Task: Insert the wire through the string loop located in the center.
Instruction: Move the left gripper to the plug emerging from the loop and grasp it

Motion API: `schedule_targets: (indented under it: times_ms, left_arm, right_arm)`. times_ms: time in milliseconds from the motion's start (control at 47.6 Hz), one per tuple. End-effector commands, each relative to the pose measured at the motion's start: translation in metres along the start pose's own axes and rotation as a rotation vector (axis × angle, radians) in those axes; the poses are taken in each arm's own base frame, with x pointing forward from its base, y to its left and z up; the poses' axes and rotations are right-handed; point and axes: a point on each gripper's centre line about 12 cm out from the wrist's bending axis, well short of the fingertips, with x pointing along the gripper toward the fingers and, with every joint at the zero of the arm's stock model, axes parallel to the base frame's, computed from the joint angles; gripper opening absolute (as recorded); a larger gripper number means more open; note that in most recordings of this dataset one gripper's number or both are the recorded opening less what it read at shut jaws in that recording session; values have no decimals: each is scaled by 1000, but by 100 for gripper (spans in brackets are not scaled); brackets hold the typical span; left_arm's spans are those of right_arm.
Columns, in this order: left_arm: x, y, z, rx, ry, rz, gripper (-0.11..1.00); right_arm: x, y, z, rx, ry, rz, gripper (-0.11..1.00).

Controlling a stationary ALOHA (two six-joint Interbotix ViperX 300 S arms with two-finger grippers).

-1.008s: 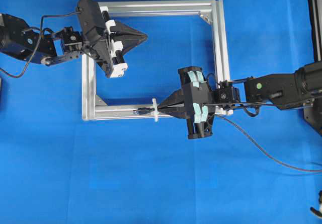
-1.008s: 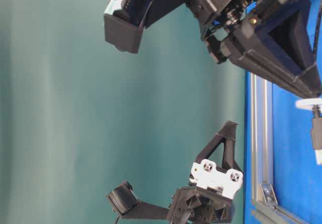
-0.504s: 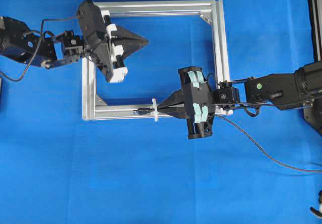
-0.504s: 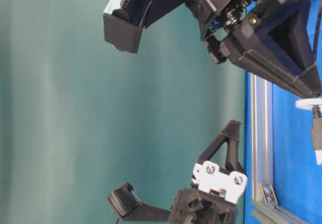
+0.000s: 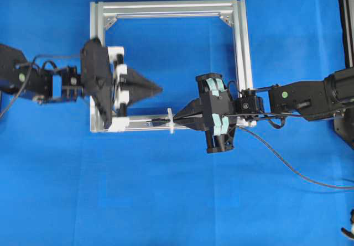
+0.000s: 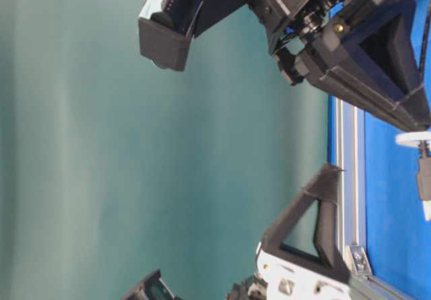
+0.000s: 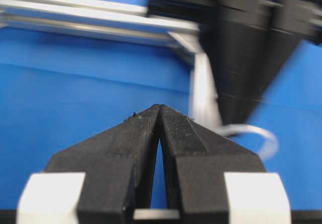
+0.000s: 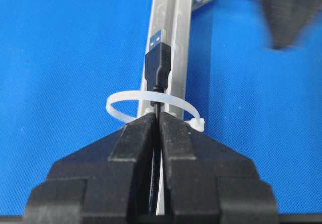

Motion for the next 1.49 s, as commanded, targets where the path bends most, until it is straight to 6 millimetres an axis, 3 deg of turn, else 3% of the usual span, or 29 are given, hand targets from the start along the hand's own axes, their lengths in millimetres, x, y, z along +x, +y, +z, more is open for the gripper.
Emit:
schedule_targets:
  times_ms: [0, 252, 777, 1092, 1196, 1364, 1469]
  left_arm:
    - [-2, -18, 10, 9, -29, -49, 0]
    - [-4, -42, 7, 25, -15, -114, 0]
    - [2, -42, 4, 26, 37, -109, 0]
    - [3, -31, 4, 17, 39, -79, 2]
    - [5, -31, 7, 4, 31, -76, 23]
    - [5, -31, 6, 7, 35, -80, 76]
    - [6, -31, 6, 7, 38, -79, 91]
  right_arm:
    - [-1, 1, 11, 0, -35, 2, -2]
    - [-1, 1, 10, 0, -34, 2, -2]
    - [-1, 1, 11, 0, -37, 2, -2]
    - [-1, 2, 11, -2, -35, 4, -2]
    - [-1, 2, 11, -2, -37, 4, -2]
    - [-1, 2, 10, -3, -35, 5, -2]
    - [-1, 2, 9, -6, -32, 5, -2]
